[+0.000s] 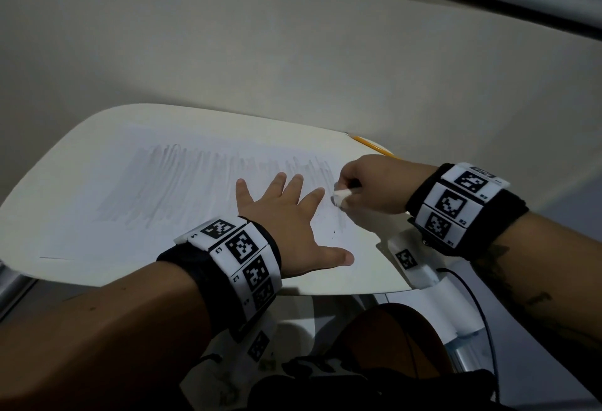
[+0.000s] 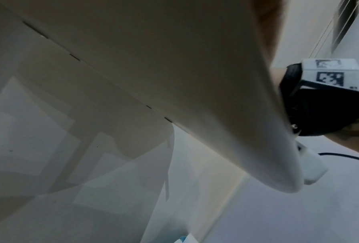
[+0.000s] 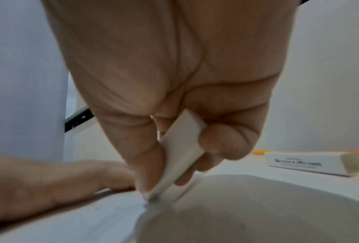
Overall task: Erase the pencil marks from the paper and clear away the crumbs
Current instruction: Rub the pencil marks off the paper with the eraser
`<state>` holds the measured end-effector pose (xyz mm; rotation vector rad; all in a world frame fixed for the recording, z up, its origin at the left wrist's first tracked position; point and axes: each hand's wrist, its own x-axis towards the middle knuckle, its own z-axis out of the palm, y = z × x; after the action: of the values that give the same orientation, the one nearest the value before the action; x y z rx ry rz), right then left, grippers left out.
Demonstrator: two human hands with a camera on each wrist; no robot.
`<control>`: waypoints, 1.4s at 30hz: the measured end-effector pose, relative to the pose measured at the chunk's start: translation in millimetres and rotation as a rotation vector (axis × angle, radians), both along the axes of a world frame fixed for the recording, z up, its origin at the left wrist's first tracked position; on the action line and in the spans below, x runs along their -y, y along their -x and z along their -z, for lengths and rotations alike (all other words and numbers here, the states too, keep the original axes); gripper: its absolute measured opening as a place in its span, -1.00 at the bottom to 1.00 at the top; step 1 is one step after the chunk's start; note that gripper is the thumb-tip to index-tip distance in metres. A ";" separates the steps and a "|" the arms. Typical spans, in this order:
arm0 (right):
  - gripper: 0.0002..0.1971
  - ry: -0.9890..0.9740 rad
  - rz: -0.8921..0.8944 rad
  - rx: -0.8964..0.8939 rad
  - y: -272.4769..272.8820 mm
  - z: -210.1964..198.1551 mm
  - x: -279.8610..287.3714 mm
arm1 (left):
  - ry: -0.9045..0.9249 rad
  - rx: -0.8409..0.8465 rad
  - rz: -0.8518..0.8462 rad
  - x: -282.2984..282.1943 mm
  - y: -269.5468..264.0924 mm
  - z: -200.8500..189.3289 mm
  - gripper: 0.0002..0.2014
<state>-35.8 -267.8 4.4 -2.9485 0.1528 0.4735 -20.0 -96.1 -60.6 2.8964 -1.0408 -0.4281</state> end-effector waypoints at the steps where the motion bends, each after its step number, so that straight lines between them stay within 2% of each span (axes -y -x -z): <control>1: -0.85 -0.026 -0.010 -0.043 3.1 -1.4 0.3 | -0.003 0.000 0.001 0.0 -0.1 0.1 0.13; 4: -0.86 -0.042 -0.083 -0.165 10.2 -5.8 -2.5 | 0.004 0.002 0.001 0.3 -0.3 0.7 0.14; 9: -0.80 -0.026 -0.023 0.011 0.6 -2.1 -2.4 | 0.002 0.009 0.000 0.4 1.1 0.5 0.13; 11: -0.79 -0.040 -0.016 0.024 0.5 -1.1 -1.7 | -0.003 0.005 -0.001 0.5 0.9 -0.1 0.13; 16: -0.88 -0.057 -0.105 -0.191 9.3 -7.2 -3.0 | -0.003 0.006 0.001 0.4 0.3 0.3 0.14; 21: -0.83 0.037 -0.036 -0.005 -3.0 -0.5 -3.0 | -0.001 0.012 0.004 0.1 0.2 0.5 0.13; 23: -0.80 0.008 -0.012 0.019 -2.9 -0.2 -1.8 | 0.000 0.012 0.003 0.3 0.1 1.1 0.13; 28: -0.91 -0.027 -0.094 -0.191 10.2 -8.7 -4.7 | -0.006 0.013 0.002 0.7 -0.6 1.5 0.14; 34: -0.82 0.005 0.007 0.013 -2.0 -2.1 -2.6 | -0.002 0.019 0.000 0.9 -0.2 1.4 0.13; 39: -0.90 -0.030 -0.072 -0.208 10.4 -9.9 -2.1 | 0.001 0.016 -0.004 1.2 -1.1 2.2 0.14; 42: -0.87 -0.014 -0.041 -0.126 6.4 -6.8 -2.3 | 0.001 0.011 0.000 0.8 -0.9 1.7 0.14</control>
<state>-42.2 -265.4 11.2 -2.9132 0.1028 0.6642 -19.0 -96.8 -62.3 2.9010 -1.0422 -0.4123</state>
